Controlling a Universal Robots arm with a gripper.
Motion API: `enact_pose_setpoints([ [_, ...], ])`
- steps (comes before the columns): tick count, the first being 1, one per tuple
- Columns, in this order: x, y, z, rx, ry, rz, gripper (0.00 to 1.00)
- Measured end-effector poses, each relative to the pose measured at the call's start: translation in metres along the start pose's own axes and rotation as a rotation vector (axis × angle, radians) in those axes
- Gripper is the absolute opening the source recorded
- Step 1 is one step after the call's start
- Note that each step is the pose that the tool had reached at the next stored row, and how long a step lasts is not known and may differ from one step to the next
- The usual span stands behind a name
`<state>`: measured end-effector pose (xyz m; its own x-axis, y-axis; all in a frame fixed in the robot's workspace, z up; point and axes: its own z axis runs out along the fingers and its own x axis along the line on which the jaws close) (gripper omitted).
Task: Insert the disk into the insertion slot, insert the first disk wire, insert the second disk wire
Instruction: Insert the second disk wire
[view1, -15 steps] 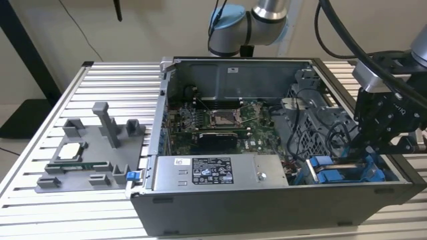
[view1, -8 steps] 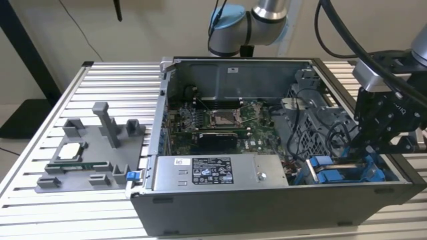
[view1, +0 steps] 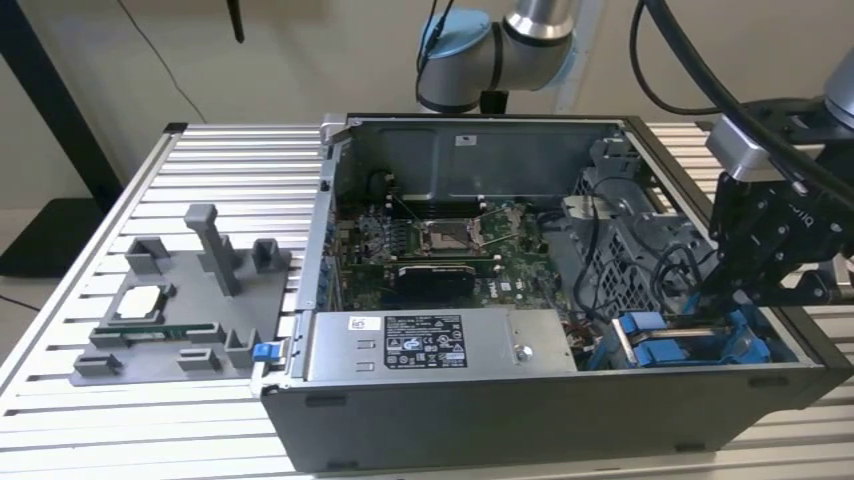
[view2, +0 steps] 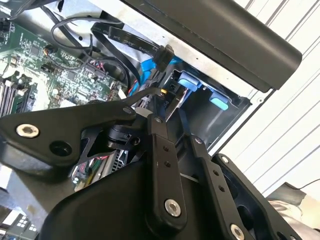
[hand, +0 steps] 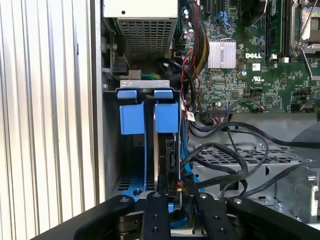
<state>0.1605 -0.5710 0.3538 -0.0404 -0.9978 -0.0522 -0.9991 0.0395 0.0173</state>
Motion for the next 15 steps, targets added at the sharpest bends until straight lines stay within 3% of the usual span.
enact_pose_setpoints([
  [15,-0.0004,-0.0013,-0.0035,-0.0006,0.0000,0.000,1.00],
])
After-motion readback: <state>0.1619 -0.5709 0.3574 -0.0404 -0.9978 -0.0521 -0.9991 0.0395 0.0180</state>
